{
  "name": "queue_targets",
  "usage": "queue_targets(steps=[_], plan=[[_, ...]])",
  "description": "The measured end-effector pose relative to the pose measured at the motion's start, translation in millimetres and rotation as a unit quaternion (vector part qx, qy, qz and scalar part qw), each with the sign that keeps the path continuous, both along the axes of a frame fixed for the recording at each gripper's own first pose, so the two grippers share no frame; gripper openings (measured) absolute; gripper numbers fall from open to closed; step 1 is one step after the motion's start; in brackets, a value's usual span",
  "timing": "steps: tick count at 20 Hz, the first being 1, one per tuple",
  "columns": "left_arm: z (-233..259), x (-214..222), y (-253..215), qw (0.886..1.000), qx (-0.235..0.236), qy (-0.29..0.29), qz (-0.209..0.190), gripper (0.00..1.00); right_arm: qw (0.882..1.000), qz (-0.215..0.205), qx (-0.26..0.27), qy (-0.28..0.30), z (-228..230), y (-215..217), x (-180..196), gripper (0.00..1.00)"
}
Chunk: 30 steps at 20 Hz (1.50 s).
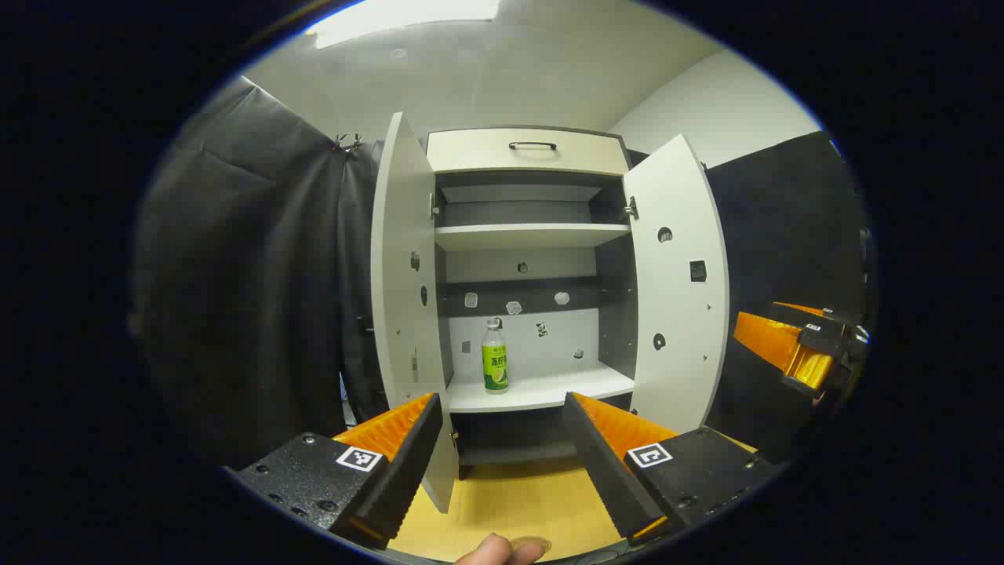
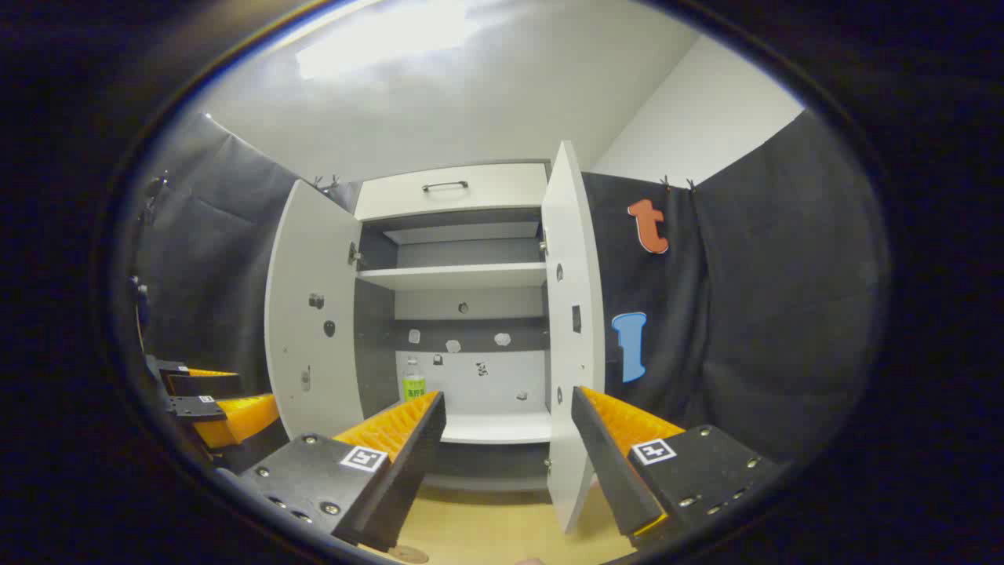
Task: Grasp the bottle in the cabinet with the left hand and place it on the coaster, then close the right door with the right hand and the left door with the left hand.
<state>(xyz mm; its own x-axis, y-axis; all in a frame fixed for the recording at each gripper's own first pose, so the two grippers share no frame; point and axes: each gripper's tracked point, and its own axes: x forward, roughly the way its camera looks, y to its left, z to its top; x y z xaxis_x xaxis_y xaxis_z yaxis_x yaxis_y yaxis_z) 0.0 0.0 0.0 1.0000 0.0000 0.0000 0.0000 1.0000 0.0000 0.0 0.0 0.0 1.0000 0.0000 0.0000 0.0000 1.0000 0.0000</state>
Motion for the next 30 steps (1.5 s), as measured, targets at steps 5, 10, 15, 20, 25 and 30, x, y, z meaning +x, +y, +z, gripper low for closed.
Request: queue_targets(steps=[5, 10, 15, 20, 25, 30], plan=[[6.0, -0.8, -18.3, 1.0, -0.001, -0.009, 0.007, 0.98, 1.0, -0.009, -0.008, 0.001, 4.4, -25.8, -9.4, 0.98], [1.3, 1.7, -32.4, 1.0, -0.008, -0.005, 0.004, 0.98, 1.0, 0.002, -0.017, 0.005, 1.5, -28.0, -16.0, 0.97], [-1.2, 20.9, -25.5, 1.0, -0.015, -0.003, 0.005, 0.98, 1.0, 0.005, -0.014, 0.009, -3.7, -19.2, -0.8, 0.97], [-8.5, 65.2, -10.4, 1.0, -0.016, -0.005, 0.003, 0.98, 1.0, 0.009, -0.009, 0.011, -11.9, -0.7, 26.6, 0.97], [-19.9, 124.6, -1.7, 1.0, -0.023, -0.003, -0.01, 0.98, 1.0, 0.004, -0.015, 0.017, -24.6, 13.7, 58.1, 0.97], [-32.0, 202.6, 4.1, 1.0, -0.017, -0.016, -0.02, 0.98, 1.0, 0.003, -0.005, 0.024, -35.2, 27.1, 81.7, 0.98]])
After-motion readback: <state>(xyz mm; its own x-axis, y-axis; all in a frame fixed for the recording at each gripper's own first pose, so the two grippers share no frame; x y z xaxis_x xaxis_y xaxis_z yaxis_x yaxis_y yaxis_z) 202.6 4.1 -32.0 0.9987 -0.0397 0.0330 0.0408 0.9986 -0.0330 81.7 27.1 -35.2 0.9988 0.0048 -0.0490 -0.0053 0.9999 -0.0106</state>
